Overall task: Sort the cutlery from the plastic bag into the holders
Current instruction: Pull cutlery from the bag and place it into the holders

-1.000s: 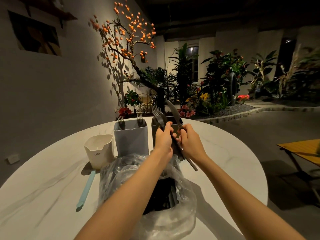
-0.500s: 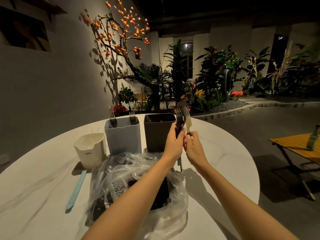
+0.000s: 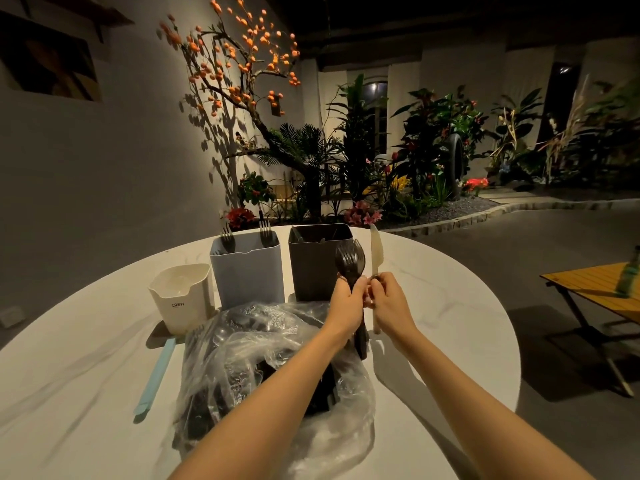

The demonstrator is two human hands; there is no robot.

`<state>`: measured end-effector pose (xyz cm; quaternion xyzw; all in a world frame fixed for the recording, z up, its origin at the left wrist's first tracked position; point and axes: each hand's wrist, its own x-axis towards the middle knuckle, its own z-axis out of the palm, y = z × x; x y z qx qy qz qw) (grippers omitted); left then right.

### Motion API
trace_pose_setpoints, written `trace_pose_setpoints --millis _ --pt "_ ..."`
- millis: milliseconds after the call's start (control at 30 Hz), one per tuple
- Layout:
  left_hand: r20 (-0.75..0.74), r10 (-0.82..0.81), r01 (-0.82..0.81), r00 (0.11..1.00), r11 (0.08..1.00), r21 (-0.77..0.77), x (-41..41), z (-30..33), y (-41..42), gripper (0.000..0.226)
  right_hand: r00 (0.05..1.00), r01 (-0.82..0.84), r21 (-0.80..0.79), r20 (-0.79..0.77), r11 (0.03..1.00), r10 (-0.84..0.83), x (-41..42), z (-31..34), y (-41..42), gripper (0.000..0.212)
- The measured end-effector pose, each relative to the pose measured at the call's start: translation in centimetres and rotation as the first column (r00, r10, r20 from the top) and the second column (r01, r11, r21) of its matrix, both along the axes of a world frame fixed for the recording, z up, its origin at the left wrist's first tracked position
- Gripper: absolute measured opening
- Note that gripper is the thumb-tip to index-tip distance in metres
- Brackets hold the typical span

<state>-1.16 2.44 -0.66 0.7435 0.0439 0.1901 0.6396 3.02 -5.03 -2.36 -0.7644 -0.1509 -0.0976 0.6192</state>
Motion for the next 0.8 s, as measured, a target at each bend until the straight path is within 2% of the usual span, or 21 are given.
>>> trace_pose_setpoints --millis 333,433,600,700,800 --pt "0.01 0.01 -0.01 1.0 1.0 -0.017 0.1 3.9 1.6 0.041 0.988 0.005 -0.003 0.152 1.0 -0.004 0.1 5.2 1.4 0.019" --pt "0.029 0.075 -0.076 0.997 0.997 0.011 -0.4 5.6 2.8 0.044 0.987 -0.005 0.013 0.163 1.0 0.002 0.4 6.9 2.4 0.02" --pt "0.073 0.192 -0.198 0.979 0.976 0.09 -0.1 7.1 6.0 0.063 0.967 -0.026 0.026 0.255 0.999 0.018 0.5 9.3 4.1 0.014" --pt "0.087 0.276 -0.284 0.957 0.953 0.108 0.1 7.9 7.6 0.066 0.946 -0.034 0.065 0.324 0.997 0.012 0.7 10.5 5.1 0.005" --pt "0.096 0.344 -0.354 0.934 0.926 0.126 0.3 8.5 8.9 0.064 0.922 -0.018 0.12 0.385 0.993 -0.029 0.9 11.7 5.9 0.005"
